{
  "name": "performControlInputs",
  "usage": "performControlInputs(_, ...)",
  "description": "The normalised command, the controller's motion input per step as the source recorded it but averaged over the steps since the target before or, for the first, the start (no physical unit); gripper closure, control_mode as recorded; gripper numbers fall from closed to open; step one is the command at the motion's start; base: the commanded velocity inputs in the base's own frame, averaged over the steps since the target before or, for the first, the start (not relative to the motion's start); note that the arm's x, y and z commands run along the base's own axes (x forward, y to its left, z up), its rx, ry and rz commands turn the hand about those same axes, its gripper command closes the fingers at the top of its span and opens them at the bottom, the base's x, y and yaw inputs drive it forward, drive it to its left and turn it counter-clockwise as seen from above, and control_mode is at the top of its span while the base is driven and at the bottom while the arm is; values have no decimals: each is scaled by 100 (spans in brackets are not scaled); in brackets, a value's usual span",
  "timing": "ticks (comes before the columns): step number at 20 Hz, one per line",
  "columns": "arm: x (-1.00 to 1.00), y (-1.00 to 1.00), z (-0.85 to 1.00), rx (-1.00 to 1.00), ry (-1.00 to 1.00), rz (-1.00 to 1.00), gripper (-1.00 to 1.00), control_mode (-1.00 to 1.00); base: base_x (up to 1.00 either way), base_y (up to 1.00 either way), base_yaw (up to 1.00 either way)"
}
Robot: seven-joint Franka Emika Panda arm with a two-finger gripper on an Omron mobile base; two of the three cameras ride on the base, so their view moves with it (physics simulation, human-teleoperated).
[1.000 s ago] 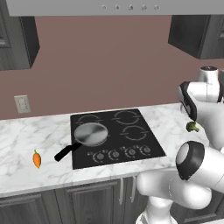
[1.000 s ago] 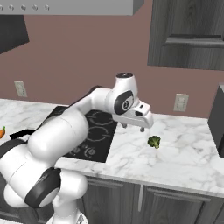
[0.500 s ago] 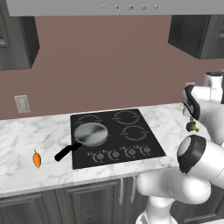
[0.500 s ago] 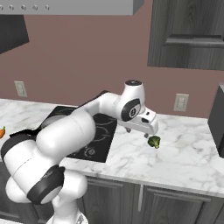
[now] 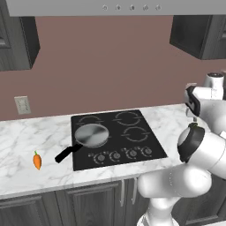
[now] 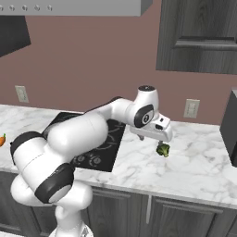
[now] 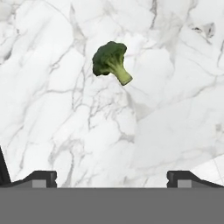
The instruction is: Put the carrot and broccoli in the pan. Then turn on the front left burner and set the heat to medium.
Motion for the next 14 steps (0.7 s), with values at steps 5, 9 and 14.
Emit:
performControlInputs(5, 3, -9, 0, -1, 0, 0, -100, -100, 0, 0, 0)
performControlInputs(9, 0, -3, 0, 0, 0, 0, -100, -100, 0, 0, 0)
performControlInputs(14, 14, -4, -1, 0, 0, 0, -100, -100, 0, 0, 0)
